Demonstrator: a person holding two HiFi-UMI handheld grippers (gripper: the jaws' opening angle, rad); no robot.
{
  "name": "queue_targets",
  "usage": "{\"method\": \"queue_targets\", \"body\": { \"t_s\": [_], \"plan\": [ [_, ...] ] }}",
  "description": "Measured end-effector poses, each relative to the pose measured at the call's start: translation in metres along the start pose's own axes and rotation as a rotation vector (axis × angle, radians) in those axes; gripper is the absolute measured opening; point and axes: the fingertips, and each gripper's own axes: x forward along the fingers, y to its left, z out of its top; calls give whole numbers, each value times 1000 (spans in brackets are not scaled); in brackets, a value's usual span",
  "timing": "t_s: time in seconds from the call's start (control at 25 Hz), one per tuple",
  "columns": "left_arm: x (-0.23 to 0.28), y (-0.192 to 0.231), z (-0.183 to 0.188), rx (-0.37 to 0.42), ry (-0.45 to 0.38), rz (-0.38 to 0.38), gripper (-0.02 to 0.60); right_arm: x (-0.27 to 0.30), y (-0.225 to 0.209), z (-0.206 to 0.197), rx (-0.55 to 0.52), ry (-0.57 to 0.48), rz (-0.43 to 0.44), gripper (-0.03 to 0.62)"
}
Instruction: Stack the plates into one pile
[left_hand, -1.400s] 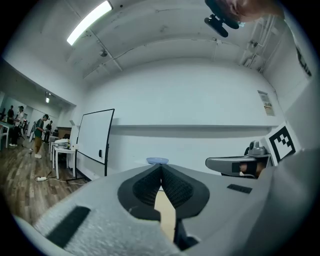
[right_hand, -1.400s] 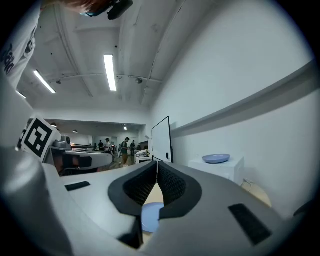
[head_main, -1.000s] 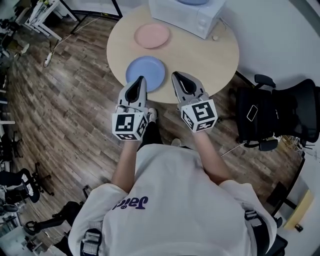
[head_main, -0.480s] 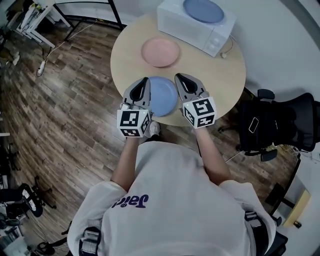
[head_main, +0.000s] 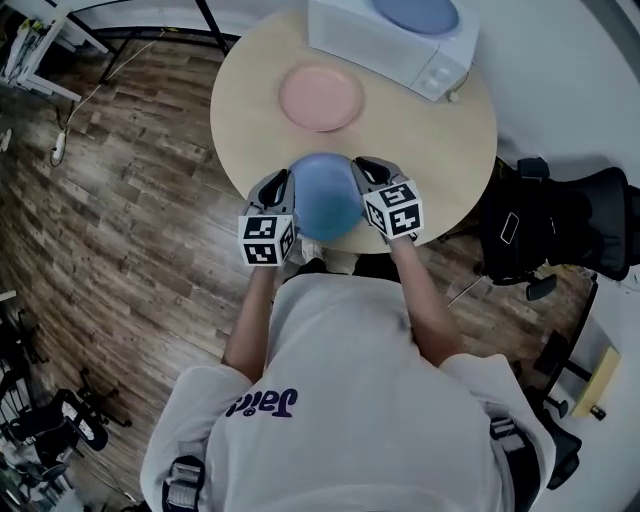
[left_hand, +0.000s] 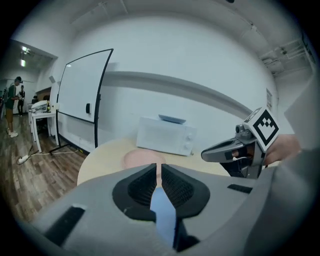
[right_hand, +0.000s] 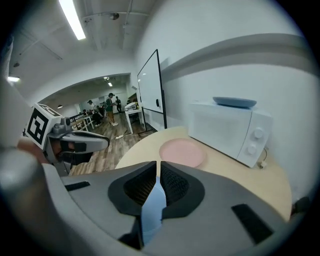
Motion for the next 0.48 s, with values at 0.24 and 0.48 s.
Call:
{"method": "queue_targets", "body": {
  "t_s": [0.24,0.48],
  "plan": [
    [26,28,-60,-33,180,46,18,41,-19,-55,47,154,53,25],
    [31,36,-120,-136,348,69,119,67,-33,-111,104,298,108,164]
  ]
}}
